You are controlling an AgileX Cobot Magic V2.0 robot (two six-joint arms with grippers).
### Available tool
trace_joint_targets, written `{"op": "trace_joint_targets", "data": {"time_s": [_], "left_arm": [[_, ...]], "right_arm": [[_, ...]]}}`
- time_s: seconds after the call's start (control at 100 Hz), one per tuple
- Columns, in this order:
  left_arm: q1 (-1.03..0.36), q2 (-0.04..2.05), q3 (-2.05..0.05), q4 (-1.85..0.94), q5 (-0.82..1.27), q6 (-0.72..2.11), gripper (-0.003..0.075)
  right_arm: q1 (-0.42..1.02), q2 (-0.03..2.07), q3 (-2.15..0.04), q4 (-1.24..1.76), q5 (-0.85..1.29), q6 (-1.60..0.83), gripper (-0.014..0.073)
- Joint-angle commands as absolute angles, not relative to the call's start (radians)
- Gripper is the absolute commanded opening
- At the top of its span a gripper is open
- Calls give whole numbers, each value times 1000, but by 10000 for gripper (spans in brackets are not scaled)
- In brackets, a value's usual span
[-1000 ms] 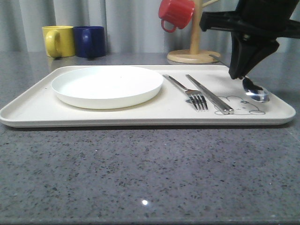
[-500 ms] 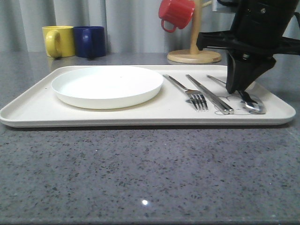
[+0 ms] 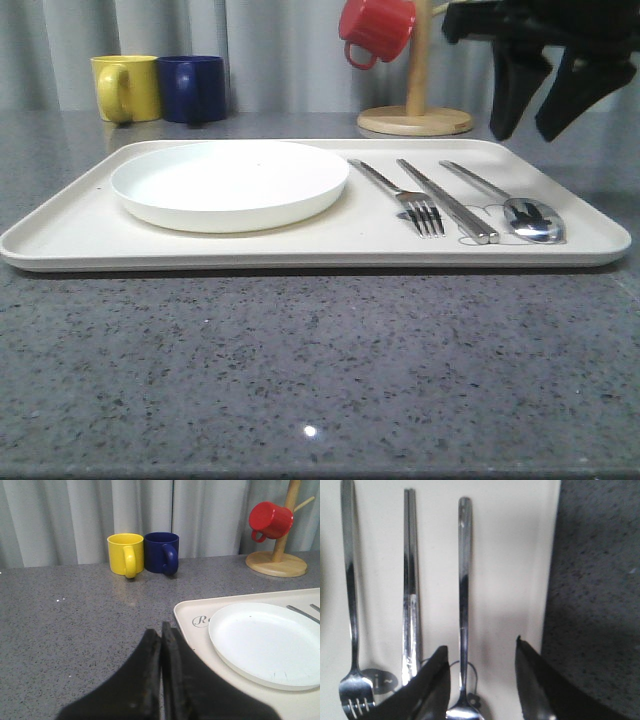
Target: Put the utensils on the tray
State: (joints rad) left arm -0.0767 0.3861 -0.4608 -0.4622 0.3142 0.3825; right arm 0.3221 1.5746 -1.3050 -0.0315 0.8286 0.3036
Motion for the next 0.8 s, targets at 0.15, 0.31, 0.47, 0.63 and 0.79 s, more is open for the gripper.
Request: {"op": "trace_joint_targets", "data": {"time_s": [0.15,0.31,0.47,0.63,0.79], "left_arm": [[-74,392,-488,-482,246,383,-19],[-74,392,-488,-482,246,383,-19],[-74,392,-488,-482,246,383,-19],[-74,392,-488,-482,246,383,-19],[-74,392,-488,-482,246,383,-19]], "right_arm": [[237,1331,-1267,-136,788,302,330],[161,1169,-1135,-155,756,302,330],[147,968,-947,-200,720,302,330],[147,770,-788,-203,665,302,330],[147,570,-679,-207,655,302,330]]}}
